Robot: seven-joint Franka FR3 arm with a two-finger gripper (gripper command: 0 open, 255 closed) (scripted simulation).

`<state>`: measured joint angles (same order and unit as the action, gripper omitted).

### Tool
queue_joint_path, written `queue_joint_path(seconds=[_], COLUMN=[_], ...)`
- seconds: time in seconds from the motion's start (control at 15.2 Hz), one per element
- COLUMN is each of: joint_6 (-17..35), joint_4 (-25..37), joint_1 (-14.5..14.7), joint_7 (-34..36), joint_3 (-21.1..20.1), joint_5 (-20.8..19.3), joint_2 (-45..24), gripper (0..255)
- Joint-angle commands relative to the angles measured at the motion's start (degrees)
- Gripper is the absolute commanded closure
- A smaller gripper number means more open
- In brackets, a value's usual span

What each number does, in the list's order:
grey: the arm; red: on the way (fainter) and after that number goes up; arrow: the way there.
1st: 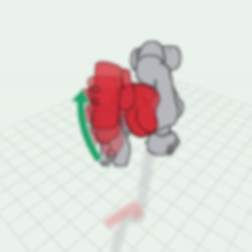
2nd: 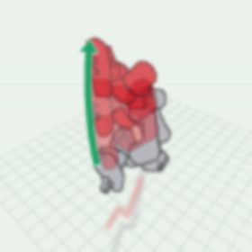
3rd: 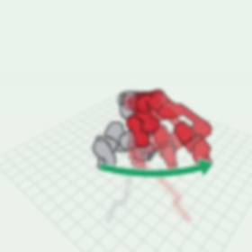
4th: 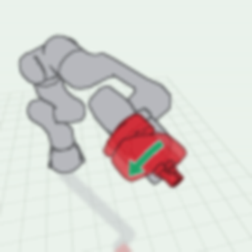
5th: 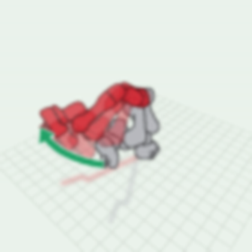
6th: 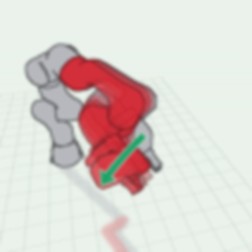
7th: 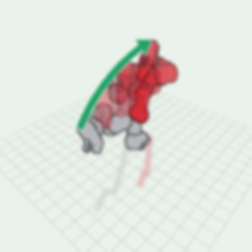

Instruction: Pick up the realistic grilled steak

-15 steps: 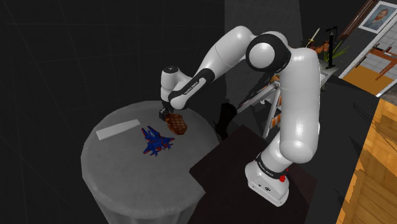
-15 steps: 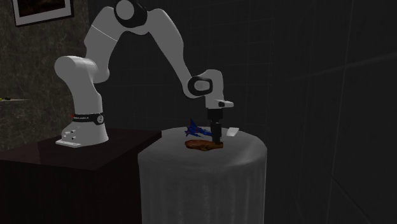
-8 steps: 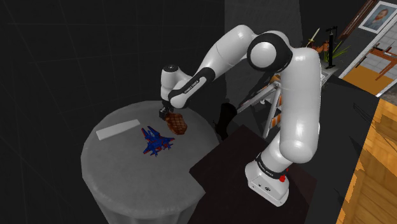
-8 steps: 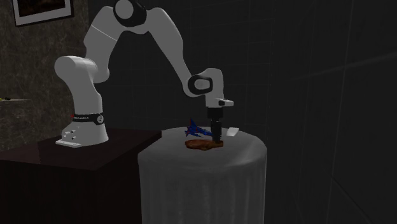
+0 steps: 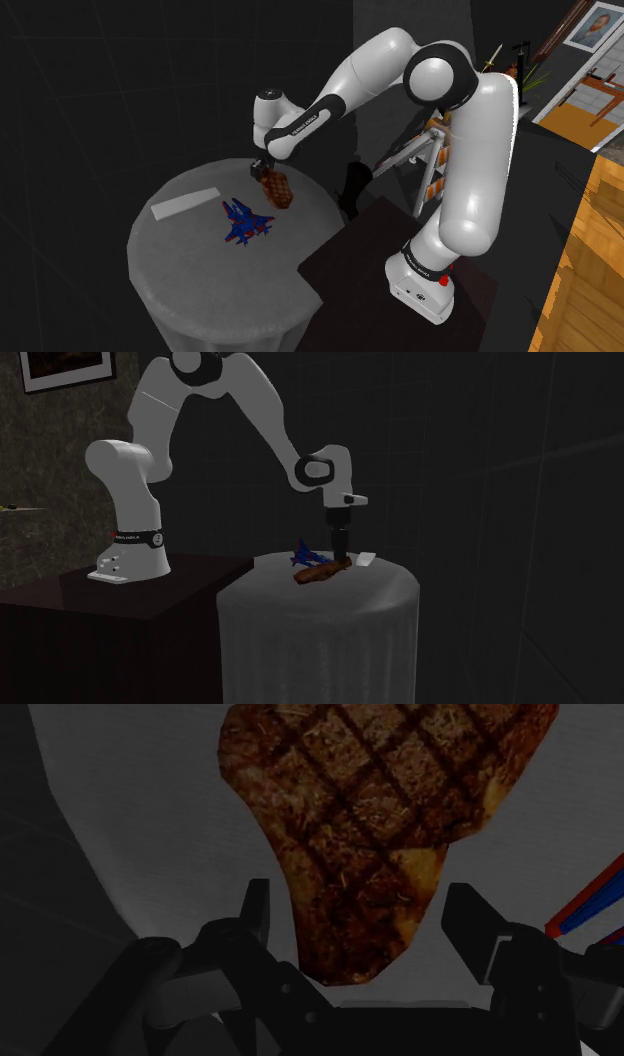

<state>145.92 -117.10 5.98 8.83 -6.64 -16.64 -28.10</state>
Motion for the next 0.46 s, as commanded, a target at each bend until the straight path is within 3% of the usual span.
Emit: queue_joint_path(seconds=[0.0,0.4], joint_6=[-1.0,-3.4], joint_4=[-0.3,-0.5], joint_1=[-0.2,-0.6], joint_7=[-0.4,-1.2], joint_3=[-0.3,-0.9], joint_5=[0.4,1.4], joint_2=[1.4,3.9], gripper=[255,255])
